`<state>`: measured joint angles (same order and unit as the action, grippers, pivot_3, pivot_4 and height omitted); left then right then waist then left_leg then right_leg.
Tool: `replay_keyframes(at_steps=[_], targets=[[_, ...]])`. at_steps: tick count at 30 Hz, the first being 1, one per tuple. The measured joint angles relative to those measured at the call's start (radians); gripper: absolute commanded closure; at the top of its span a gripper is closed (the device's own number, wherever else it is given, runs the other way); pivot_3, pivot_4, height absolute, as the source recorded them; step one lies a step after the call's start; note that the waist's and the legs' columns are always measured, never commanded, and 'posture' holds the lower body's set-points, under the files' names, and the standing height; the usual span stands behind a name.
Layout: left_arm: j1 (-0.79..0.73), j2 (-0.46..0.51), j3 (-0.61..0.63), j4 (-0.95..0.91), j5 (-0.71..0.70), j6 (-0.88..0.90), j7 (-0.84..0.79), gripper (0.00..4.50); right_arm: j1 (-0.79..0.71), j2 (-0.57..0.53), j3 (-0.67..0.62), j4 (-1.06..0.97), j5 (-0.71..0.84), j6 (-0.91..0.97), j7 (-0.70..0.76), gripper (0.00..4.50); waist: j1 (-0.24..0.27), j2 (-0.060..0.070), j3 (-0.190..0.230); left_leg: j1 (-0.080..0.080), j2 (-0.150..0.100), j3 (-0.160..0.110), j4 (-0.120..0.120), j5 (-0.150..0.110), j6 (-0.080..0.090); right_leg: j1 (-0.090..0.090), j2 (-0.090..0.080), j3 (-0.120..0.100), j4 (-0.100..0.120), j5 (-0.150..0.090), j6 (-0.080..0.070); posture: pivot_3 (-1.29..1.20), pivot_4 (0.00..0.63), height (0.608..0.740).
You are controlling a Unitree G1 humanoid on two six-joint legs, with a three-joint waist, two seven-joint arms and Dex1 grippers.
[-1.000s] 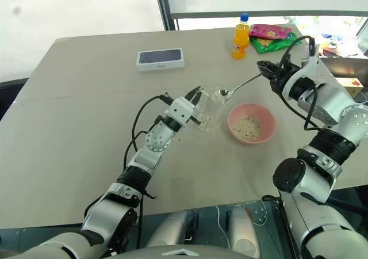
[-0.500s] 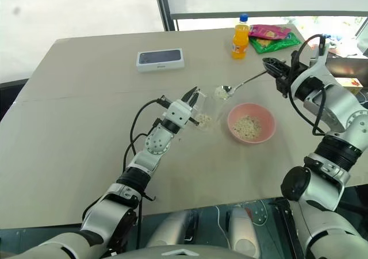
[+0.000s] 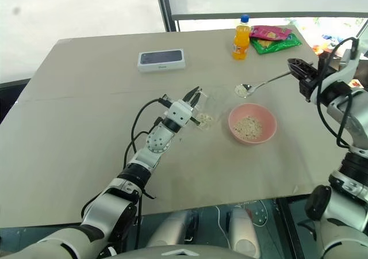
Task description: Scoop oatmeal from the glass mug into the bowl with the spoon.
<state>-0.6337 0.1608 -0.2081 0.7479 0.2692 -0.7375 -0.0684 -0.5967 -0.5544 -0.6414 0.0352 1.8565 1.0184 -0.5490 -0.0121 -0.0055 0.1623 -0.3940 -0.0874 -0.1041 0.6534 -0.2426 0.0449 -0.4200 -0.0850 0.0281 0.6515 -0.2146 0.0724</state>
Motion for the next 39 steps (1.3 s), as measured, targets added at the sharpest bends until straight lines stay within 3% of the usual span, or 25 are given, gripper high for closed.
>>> replay_keyframes(at_steps=[8, 16, 19, 24, 27, 31, 36, 39], targets=[[-0.011, -0.007, 0.008, 0.037, -0.046, -0.01, -0.03, 4.44, 0.154, -0.128, 0.061, -0.063, -0.029, -0.034, 0.053, 4.5, -0.003, 0.001, 0.0, 0.003, 0.001, 0.0, 0.0, 0.0, 0.001, 0.005, 0.001, 0.0, -0.004, 0.0, 0.0, 0.0, 0.15, 0.74], [0.008, -0.019, 0.023, 0.014, -0.096, 0.016, -0.068, 4.44, 0.087, -0.284, 0.327, -0.232, -0.417, -0.011, 0.308, 4.5, 0.0, 0.001, -0.001, 0.002, 0.001, -0.001, 0.0, 0.0, 0.001, 0.006, 0.001, -0.002, -0.007, 0.0, 0.001, 0.0, 0.15, 0.74], [0.013, -0.019, 0.023, 0.004, -0.099, 0.019, -0.076, 4.44, 0.028, -0.411, 0.481, -0.347, -0.629, -0.013, 0.476, 4.5, 0.002, 0.001, -0.001, 0.001, 0.001, -0.003, 0.0, -0.001, 0.001, 0.005, 0.001, -0.004, -0.01, 0.0, 0.001, 0.0, 0.15, 0.74], [0.025, -0.023, 0.024, -0.016, -0.114, 0.033, -0.085, 4.44, -0.02, -0.5, 0.627, -0.441, -0.838, -0.032, 0.709, 4.5, 0.003, 0.0, -0.001, -0.001, 0.001, -0.005, 0.0, -0.001, 0.0, 0.005, 0.0, -0.006, -0.011, 0.0, 0.001, 0.0, 0.15, 0.74], [0.031, -0.025, 0.025, -0.026, -0.121, 0.04, -0.092, 4.44, -0.024, -0.472, 0.631, -0.445, -0.866, -0.032, 0.764, 4.5, 0.004, -0.001, -0.001, -0.001, 0.001, -0.006, 0.0, -0.001, 0.0, 0.005, 0.0, -0.007, -0.011, 0.0, 0.001, 0.0, 0.15, 0.74], [0.043, -0.037, 0.03, -0.046, -0.149, 0.067, -0.127, 4.44, -0.085, -0.351, 0.495, -0.316, -0.787, 0.007, 0.716, 4.5, 0.017, -0.002, -0.001, -0.001, 0.0, -0.006, 0.0, -0.001, 0.0, 0.005, 0.0, -0.007, -0.011, 0.0, 0.0, 0.0, 0.15, 0.74], [0.062, -0.037, 0.042, -0.079, -0.194, 0.098, -0.189, 4.44, -0.256, -0.19, 0.323, -0.192, -0.62, 0.04, 0.555, 4.5, 0.026, -0.001, -0.001, -0.001, 0.0, -0.008, -0.001, -0.001, 0.0, 0.004, 0.0, -0.007, -0.011, 0.0, 0.0, 0.0, 0.15, 0.74], [0.073, -0.04, 0.043, -0.092, -0.202, 0.1, -0.203, 4.44, -0.276, -0.136, 0.32, -0.19, -0.55, 0.076, 0.496, 4.5, 0.028, -0.001, -0.001, -0.003, 0.0, -0.009, -0.001, -0.001, 0.0, 0.004, -0.002, -0.008, -0.011, 0.0, 0.0, 0.0, 0.15, 0.74]])
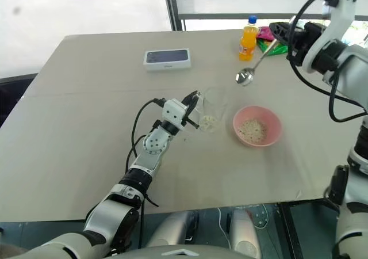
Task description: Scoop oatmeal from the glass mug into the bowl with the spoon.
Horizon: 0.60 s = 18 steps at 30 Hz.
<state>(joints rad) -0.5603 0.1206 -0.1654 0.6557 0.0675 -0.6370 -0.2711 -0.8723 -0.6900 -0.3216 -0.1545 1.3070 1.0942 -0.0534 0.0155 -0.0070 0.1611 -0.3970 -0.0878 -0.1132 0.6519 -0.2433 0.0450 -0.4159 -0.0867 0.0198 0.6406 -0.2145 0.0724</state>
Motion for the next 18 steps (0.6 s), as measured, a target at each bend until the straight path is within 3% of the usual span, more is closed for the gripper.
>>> replay_keyframes(at_steps=[11, 18], targets=[[0.0, -0.007, 0.002, -0.004, -0.002, 0.015, -0.009, 4.44, 0.01, 0.036, 0.046, -0.045, 0.114, 0.06, -0.045, 4.5, 0.0, 0.0, 0.0, -0.001, -0.001, -0.002, 0.0, 0.0, 0.0, 0.0, -0.001, -0.002, 0.0, 0.0, 0.0, 0.0, 0.15, 0.74], [0.0, -0.007, 0.003, -0.004, -0.024, 0.021, -0.041, 4.44, 0.033, 0.037, 0.124, -0.079, 0.046, 0.058, -0.003, 4.5, -0.001, 0.0, 0.0, -0.001, -0.002, -0.002, 0.001, 0.0, 0.0, 0.0, -0.001, -0.002, 0.0, 0.0, 0.0, 0.0, 0.15, 0.74]])
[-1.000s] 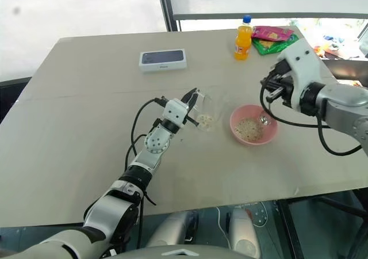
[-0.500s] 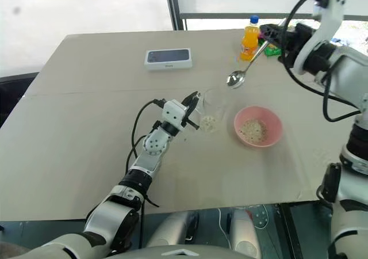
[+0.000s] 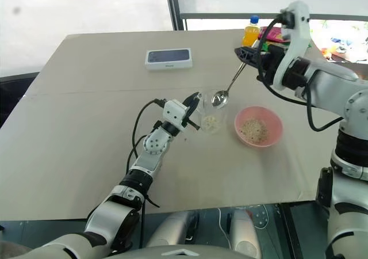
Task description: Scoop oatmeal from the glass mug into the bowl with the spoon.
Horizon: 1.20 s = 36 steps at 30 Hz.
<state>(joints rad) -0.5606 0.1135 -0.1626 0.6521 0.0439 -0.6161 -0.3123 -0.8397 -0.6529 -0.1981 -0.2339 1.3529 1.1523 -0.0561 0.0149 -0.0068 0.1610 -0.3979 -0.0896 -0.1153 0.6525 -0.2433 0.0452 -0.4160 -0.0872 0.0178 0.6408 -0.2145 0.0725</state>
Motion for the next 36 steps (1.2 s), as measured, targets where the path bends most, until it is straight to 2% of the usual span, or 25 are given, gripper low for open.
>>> replay_keyframes(at_steps=[1, 2, 6, 13, 15, 16, 18, 27, 36], targets=[[0.0, 0.0, 0.001, 0.0, -0.007, 0.002, -0.01, 4.5, 0.0, 0.004, 0.014, -0.005, -0.019, -0.001, 0.007, 3.78, 0.0, 0.0, 0.0, 0.0, 0.0, 0.0, 0.0, 0.0, 0.0, 0.0, 0.0, 0.0, 0.0, 0.0, 0.0, 0.0, 0.15, 0.74], [0.0, 0.0, 0.002, 0.0, -0.009, 0.003, -0.014, 4.5, 0.0, 0.008, 0.027, -0.009, -0.034, -0.001, 0.012, 3.54, 0.0, 0.0, 0.0, 0.0, 0.0, 0.0, 0.0, 0.0, 0.0, 0.0, 0.0, 0.0, 0.0, 0.0, 0.0, 0.0, 0.15, 0.74], [0.001, 0.0, 0.007, -0.002, -0.012, 0.012, -0.021, 4.5, 0.0, 0.026, 0.046, -0.022, -0.096, -0.015, 0.035, 1.55, 0.0, 0.0, 0.0, 0.0, -0.001, 0.0, 0.0, 0.0, 0.0, 0.0, 0.0, 0.0, 0.0, 0.0, 0.0, 0.0, 0.15, 0.74], [0.001, 0.001, 0.017, -0.013, -0.019, 0.051, -0.029, 4.5, -0.006, 0.072, 0.037, 0.011, -0.172, -0.047, 0.032, 1.55, -0.002, 0.0, 0.0, 0.0, -0.001, -0.001, 0.0, 0.0, 0.0, 0.0, 0.0, 0.0, 0.001, 0.0, 0.0, 0.0, 0.15, 0.74], [0.001, 0.002, 0.017, -0.014, -0.02, 0.057, -0.029, 3.75, -0.006, 0.079, 0.033, 0.011, -0.183, -0.047, 0.033, 1.49, -0.002, 0.0, 0.0, 0.0, -0.001, -0.001, 0.0, 0.0, 0.0, 0.0, 0.0, 0.0, 0.001, 0.0, 0.0, 0.0, 0.15, 0.74], [0.003, 0.008, 0.017, -0.011, -0.014, 0.068, -0.03, 3.6, -0.006, 0.083, 0.032, 0.011, -0.187, -0.047, 0.035, 1.49, -0.002, 0.0, 0.0, 0.0, -0.001, -0.001, 0.0, 0.0, 0.0, 0.0, 0.0, 0.0, 0.001, 0.0, 0.0, 0.0, 0.15, 0.74], [0.018, 0.011, 0.014, -0.003, -0.003, 0.082, -0.033, 2.69, -0.006, 0.085, 0.032, 0.011, -0.194, -0.047, 0.039, 1.49, -0.002, 0.0, 0.0, 0.0, -0.001, 0.0, 0.0, 0.0, 0.0, -0.001, 0.0, 0.0, 0.001, 0.0, 0.0, 0.0, 0.15, 0.74], [0.044, 0.014, 0.013, -0.031, 0.012, 0.092, -0.033, 2.69, -0.001, 0.089, 0.024, 0.011, -0.219, -0.046, 0.054, 1.49, -0.004, 0.0, 0.0, 0.0, -0.001, 0.0, -0.001, 0.0, 0.0, -0.002, 0.0, 0.001, 0.001, 0.0, 0.0, 0.0, 0.15, 0.74], [0.156, 0.065, 0.033, -0.239, -0.014, 0.143, -0.065, 2.69, 0.039, 0.084, 0.016, -0.007, -0.249, -0.049, 0.101, 1.49, -0.004, 0.001, 0.0, -0.002, 0.0, 0.0, -0.001, 0.0, 0.0, -0.004, 0.0, 0.002, 0.001, 0.0, 0.0, 0.0, 0.15, 0.74]])
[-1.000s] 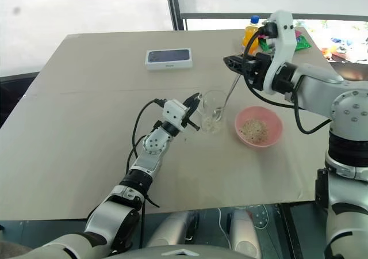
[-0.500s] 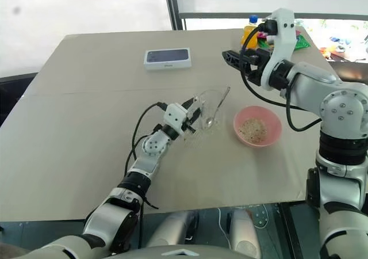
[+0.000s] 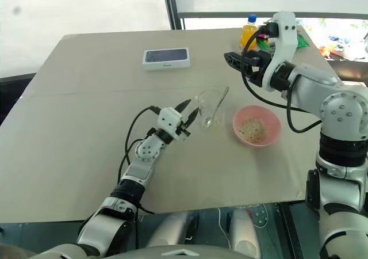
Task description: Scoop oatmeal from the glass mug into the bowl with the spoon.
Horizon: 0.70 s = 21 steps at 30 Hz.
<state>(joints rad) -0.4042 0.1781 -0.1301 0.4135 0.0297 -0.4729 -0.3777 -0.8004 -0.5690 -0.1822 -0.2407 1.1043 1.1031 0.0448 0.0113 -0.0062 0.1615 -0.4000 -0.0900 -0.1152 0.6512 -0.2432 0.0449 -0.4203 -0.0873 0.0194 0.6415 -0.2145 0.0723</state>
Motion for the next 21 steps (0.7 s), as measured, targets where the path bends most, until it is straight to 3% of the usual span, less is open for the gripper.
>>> replay_keyframes(at_steps=[7, 12, 14, 21], targets=[[0.22, 0.084, 0.01, -0.33, -0.044, 0.131, -0.045, 2.69, 0.198, -0.161, -0.038, -0.015, -0.158, -0.152, 0.237, 1.49, 0.003, 0.0, 0.0, -0.001, 0.0, 0.001, 0.0, 0.0, 0.0, 0.0, 0.0, 0.0, -0.002, 0.0, 0.0, 0.0, 0.15, 0.74], [0.374, 0.139, 0.064, -0.546, -0.122, 0.247, -0.063, 2.69, 0.374, -0.173, -0.141, 0.028, -0.243, -0.283, 0.346, 1.49, 0.003, 0.003, 0.002, 0.001, 0.001, 0.002, -0.001, 0.0, 0.0, 0.0, 0.0, 0.001, -0.001, 0.0, 0.0, 0.0, 0.15, 0.74], [0.517, 0.147, 0.097, -0.729, -0.208, 0.352, -0.061, 2.69, 0.58, -0.178, -0.208, 0.017, -0.337, -0.483, 0.473, 1.49, 0.004, 0.002, 0.001, 0.004, 0.004, 0.001, -0.001, 0.0, 0.0, 0.006, 0.002, -0.002, -0.004, -0.001, 0.0, 0.0, 0.15, 0.74], [0.8, 0.162, 0.181, -0.784, -0.269, 0.485, -0.045, 2.69, 0.973, -0.12, -0.226, 0.112, -0.499, -0.807, 0.77, 1.49, 0.0, 0.004, 0.002, 0.005, 0.004, 0.004, -0.001, -0.001, 0.0, 0.007, 0.002, 0.001, -0.005, -0.003, 0.001, 0.0, 0.15, 0.74]])
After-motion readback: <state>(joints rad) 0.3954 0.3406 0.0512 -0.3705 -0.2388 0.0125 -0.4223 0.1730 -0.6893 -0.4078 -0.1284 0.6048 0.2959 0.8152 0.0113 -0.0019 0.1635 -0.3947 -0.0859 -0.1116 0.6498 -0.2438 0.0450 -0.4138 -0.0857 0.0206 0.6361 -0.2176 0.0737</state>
